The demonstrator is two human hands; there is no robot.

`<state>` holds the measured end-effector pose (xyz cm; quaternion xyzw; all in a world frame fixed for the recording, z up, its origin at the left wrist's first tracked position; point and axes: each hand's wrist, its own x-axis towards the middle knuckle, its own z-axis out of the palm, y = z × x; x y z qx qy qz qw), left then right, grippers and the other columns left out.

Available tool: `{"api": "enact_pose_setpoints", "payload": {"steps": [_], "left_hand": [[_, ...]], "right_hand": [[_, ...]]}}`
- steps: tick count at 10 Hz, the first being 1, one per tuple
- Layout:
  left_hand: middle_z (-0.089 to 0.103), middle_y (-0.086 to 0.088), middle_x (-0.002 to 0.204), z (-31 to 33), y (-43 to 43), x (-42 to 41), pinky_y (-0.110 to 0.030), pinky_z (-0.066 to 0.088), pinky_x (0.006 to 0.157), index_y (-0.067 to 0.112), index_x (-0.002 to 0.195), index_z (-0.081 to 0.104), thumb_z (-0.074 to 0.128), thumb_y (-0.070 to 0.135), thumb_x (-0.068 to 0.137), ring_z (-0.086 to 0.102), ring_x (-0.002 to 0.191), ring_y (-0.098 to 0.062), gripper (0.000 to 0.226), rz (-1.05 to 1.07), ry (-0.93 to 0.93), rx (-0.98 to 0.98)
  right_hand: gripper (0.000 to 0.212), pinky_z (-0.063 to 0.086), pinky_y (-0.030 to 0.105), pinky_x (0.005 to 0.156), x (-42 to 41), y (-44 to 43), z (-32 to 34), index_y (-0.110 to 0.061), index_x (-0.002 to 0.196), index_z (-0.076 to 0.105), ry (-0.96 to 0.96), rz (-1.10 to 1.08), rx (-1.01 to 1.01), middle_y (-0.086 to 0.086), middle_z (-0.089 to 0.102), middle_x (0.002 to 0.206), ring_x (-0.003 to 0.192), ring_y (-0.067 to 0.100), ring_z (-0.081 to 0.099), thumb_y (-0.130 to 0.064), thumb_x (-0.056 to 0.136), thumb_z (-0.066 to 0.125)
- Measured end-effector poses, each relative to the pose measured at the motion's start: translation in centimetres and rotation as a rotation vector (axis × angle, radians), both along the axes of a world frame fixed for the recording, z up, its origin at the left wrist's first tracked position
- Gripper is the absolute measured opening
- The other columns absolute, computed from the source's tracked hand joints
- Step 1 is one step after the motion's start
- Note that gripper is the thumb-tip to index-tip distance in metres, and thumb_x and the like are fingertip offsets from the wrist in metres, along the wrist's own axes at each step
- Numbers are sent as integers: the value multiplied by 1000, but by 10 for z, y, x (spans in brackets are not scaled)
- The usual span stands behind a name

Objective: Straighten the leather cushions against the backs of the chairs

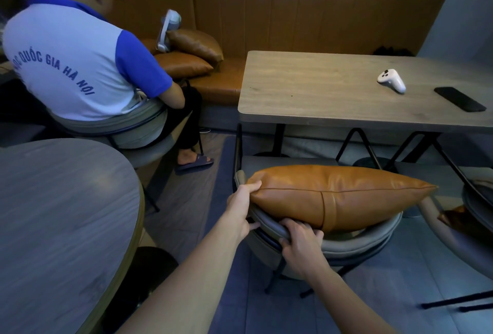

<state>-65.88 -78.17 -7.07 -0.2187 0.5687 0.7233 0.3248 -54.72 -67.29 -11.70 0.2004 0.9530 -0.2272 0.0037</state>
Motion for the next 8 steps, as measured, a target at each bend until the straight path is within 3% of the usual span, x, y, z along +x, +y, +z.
{"api": "enact_pose_setpoints", "payload": {"steps": [1,6,7,8], "left_hand": [[57,-10,139,-2,-2,1,-55,48,89,22,140,53,78,43,77,54,125,-35,71,-26,19,-18],[56,-2,129,-4,-4,11,-59,45,105,27,132,54,71,54,88,52,119,-27,55,-87,127,-101],[63,0,131,-12,-9,22,-49,45,108,20,131,60,76,53,80,57,118,-23,63,-159,291,-181],[67,-2,130,-16,-12,33,-42,47,104,20,129,64,73,57,69,60,119,-23,71,-246,339,-265]], "right_hand": [[37,28,40,96,1,0,2,-29,133,49,-46,9,16,-2,59,126,124,23,47,-23,96,50],[38,30,41,98,1,9,8,-27,137,48,-114,72,-71,-1,59,134,128,25,48,-34,99,47],[35,37,42,95,5,14,18,-27,131,55,-113,113,-64,0,65,126,122,27,55,-38,98,47],[35,42,42,93,6,19,28,-28,128,59,-132,91,-30,1,69,122,117,29,59,-41,98,47]]}}
